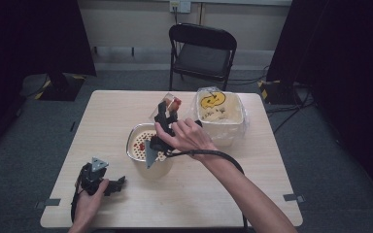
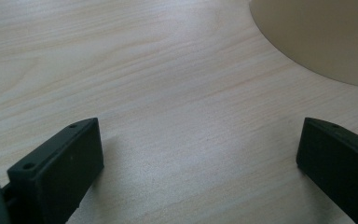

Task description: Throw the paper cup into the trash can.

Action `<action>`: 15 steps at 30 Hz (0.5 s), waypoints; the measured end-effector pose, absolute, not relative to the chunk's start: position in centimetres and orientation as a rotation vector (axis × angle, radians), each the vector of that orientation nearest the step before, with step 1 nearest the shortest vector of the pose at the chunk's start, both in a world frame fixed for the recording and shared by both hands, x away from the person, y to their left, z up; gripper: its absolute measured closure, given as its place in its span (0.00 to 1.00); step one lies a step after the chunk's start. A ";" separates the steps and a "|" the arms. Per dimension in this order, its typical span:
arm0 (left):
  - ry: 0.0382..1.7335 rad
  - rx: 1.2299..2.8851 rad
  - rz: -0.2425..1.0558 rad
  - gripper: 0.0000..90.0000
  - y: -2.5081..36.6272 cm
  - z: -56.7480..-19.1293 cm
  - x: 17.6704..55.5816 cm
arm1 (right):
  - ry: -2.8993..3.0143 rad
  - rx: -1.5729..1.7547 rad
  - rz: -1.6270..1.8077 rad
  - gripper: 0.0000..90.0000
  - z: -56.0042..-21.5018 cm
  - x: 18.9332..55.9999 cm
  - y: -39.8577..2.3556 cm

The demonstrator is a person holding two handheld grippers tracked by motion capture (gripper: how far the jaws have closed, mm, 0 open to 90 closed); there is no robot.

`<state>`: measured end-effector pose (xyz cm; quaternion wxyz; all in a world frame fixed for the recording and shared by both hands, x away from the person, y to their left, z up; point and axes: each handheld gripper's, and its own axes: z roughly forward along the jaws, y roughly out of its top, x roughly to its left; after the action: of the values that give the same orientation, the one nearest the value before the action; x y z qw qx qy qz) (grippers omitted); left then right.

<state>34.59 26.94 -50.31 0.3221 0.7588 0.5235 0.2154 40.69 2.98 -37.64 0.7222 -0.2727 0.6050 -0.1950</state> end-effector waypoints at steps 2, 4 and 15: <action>1.374 1.992 0.564 0.00 26.9 -50.3 34.6 | 1.324 -0.605 -0.442 0.55 -37.7 40.6 3.0; 1.374 1.992 0.565 0.00 26.9 -50.3 34.6 | 1.302 -0.623 -0.456 0.55 -37.7 40.6 3.0; 1.374 1.992 0.565 0.00 26.9 -50.3 34.6 | 1.223 -0.713 -0.544 0.56 -38.3 39.8 3.3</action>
<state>34.59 26.94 -50.31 0.3222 0.7589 0.5234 0.2154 39.83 3.28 -38.31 0.7262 -0.3232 0.5544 -0.2465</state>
